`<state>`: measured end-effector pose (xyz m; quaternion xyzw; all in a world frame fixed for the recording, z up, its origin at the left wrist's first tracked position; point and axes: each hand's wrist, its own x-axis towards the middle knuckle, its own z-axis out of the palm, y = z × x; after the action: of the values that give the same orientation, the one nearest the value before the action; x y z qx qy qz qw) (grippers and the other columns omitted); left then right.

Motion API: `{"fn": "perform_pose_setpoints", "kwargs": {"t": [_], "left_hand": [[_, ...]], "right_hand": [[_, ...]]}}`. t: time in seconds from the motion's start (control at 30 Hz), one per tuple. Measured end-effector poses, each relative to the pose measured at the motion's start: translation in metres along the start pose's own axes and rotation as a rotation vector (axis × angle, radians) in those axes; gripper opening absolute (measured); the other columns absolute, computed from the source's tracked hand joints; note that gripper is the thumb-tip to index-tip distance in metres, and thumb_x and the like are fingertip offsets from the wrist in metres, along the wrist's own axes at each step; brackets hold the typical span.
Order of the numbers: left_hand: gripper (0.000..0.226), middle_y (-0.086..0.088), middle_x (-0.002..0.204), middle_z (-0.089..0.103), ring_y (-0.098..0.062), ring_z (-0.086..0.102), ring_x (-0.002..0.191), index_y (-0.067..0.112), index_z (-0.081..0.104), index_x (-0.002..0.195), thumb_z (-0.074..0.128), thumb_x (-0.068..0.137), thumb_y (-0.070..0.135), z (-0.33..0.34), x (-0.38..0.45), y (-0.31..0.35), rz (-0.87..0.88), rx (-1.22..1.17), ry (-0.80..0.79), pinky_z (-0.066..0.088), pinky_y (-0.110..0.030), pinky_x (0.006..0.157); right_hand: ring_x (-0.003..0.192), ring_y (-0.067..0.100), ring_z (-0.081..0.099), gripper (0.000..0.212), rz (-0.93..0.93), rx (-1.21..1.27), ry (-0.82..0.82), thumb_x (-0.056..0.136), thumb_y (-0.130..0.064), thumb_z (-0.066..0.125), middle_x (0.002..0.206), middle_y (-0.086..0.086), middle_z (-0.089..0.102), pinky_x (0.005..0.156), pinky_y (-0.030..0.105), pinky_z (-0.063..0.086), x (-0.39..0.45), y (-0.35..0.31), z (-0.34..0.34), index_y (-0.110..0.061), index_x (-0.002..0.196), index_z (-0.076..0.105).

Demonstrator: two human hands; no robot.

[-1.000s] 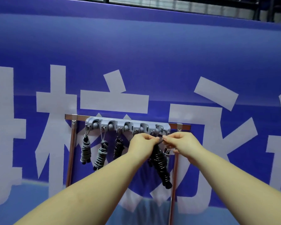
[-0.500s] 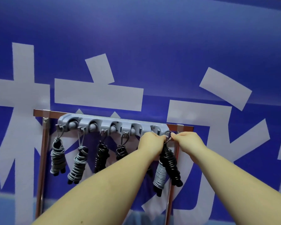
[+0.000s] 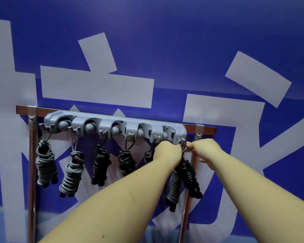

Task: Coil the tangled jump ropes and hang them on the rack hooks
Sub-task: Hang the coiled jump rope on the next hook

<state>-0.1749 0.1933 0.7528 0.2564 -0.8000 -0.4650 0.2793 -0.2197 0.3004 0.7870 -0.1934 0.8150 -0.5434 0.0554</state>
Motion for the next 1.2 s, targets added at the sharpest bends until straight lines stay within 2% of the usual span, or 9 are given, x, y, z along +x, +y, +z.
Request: {"fn": "perform_pose_setpoints", "kwargs": {"t": [0.13, 0.2, 0.33, 0.5, 0.63, 0.73, 0.93, 1.07, 1.2], "left_hand": [[0.024, -0.021, 0.103, 0.067, -0.035, 0.063, 0.094, 0.002, 0.065, 0.093, 0.055, 0.087, 0.023, 0.000, 0.003, -0.001, -0.030, -0.042, -0.008, 0.054, -0.036, 0.080], [0.022, -0.020, 0.106, 0.065, -0.034, 0.061, 0.092, 0.003, 0.064, 0.093, 0.053, 0.089, 0.021, -0.001, 0.003, 0.000, -0.033, -0.034, -0.026, 0.053, -0.033, 0.077], [0.029, -0.019, 0.111, 0.065, -0.034, 0.062, 0.103, 0.000, 0.065, 0.107, 0.051, 0.094, 0.023, -0.003, 0.003, -0.002, -0.019, -0.071, -0.050, 0.052, -0.035, 0.083], [0.022, -0.020, 0.101, 0.067, -0.036, 0.062, 0.097, 0.009, 0.059, 0.078, 0.054, 0.092, 0.025, -0.003, -0.001, -0.007, -0.009, -0.039, -0.018, 0.053, -0.038, 0.085], [0.032, -0.023, 0.098, 0.068, -0.038, 0.064, 0.096, 0.011, 0.058, 0.065, 0.057, 0.093, 0.025, -0.006, -0.007, -0.008, 0.030, -0.022, -0.040, 0.054, -0.043, 0.085], [0.024, -0.026, 0.107, 0.066, -0.039, 0.062, 0.103, -0.003, 0.068, 0.092, 0.053, 0.095, 0.016, -0.014, -0.014, -0.005, 0.078, 0.056, -0.130, 0.052, -0.039, 0.087], [0.038, -0.016, 0.128, 0.059, -0.030, 0.057, 0.116, 0.001, 0.054, 0.128, 0.053, 0.096, 0.021, -0.045, -0.046, 0.011, 0.177, 0.425, -0.224, 0.046, -0.036, 0.098], [0.045, -0.011, 0.137, 0.051, -0.027, 0.049, 0.125, 0.011, 0.044, 0.137, 0.050, 0.095, 0.026, -0.083, -0.083, 0.023, 0.353, 0.740, -0.214, 0.042, -0.036, 0.098], [0.046, -0.009, 0.137, 0.049, -0.027, 0.047, 0.126, 0.015, 0.043, 0.136, 0.049, 0.094, 0.031, -0.120, -0.121, 0.036, 0.539, 0.977, -0.246, 0.041, -0.043, 0.101]], "right_hand": [[0.090, 0.026, 0.061, 0.013, 0.032, 0.021, 0.001, 0.087, -0.012, 0.060, 0.106, 0.017, 0.068, 0.075, 0.036, 0.048, -0.001, 0.002, 0.006, -0.006, 0.078, 0.067], [0.104, 0.026, 0.059, 0.017, 0.061, 0.033, 0.018, 0.089, -0.013, 0.058, 0.096, 0.010, 0.068, 0.081, 0.038, 0.047, -0.001, 0.001, 0.008, -0.002, 0.085, 0.070], [0.083, 0.014, 0.049, 0.015, 0.089, 0.084, -0.018, 0.091, -0.013, 0.055, 0.073, -0.002, 0.057, 0.075, 0.031, 0.038, -0.001, 0.002, 0.009, -0.007, 0.081, 0.064], [0.072, 0.013, 0.049, 0.023, 0.082, 0.106, -0.007, 0.091, -0.024, 0.059, 0.080, 0.001, 0.061, 0.063, 0.028, 0.041, 0.001, 0.010, 0.013, -0.003, 0.100, 0.065], [0.082, 0.021, 0.052, 0.024, -0.013, -0.018, -0.001, 0.092, -0.029, 0.056, 0.092, 0.010, 0.062, 0.076, 0.033, 0.045, -0.002, 0.011, 0.015, -0.010, 0.080, 0.065], [0.082, 0.025, 0.053, 0.019, -0.069, -0.141, 0.029, 0.092, -0.025, 0.056, 0.090, 0.011, 0.060, 0.079, 0.035, 0.045, -0.011, 0.010, 0.012, -0.010, 0.082, 0.063], [0.115, 0.021, 0.055, 0.041, -0.241, -0.561, -0.003, 0.086, -0.032, 0.065, 0.123, 0.004, 0.061, 0.091, 0.030, 0.043, -0.056, -0.012, -0.004, -0.013, 0.121, 0.058], [0.120, 0.023, 0.050, 0.066, -0.385, -1.013, -0.106, 0.081, -0.040, 0.067, 0.134, 0.004, 0.050, 0.096, 0.036, 0.046, -0.095, -0.033, -0.010, -0.021, 0.138, 0.040], [0.123, 0.024, 0.049, 0.082, -0.458, -1.151, -0.185, 0.074, -0.047, 0.073, 0.138, 0.002, 0.046, 0.097, 0.038, 0.045, -0.136, -0.051, -0.005, -0.024, 0.142, 0.034]]}}
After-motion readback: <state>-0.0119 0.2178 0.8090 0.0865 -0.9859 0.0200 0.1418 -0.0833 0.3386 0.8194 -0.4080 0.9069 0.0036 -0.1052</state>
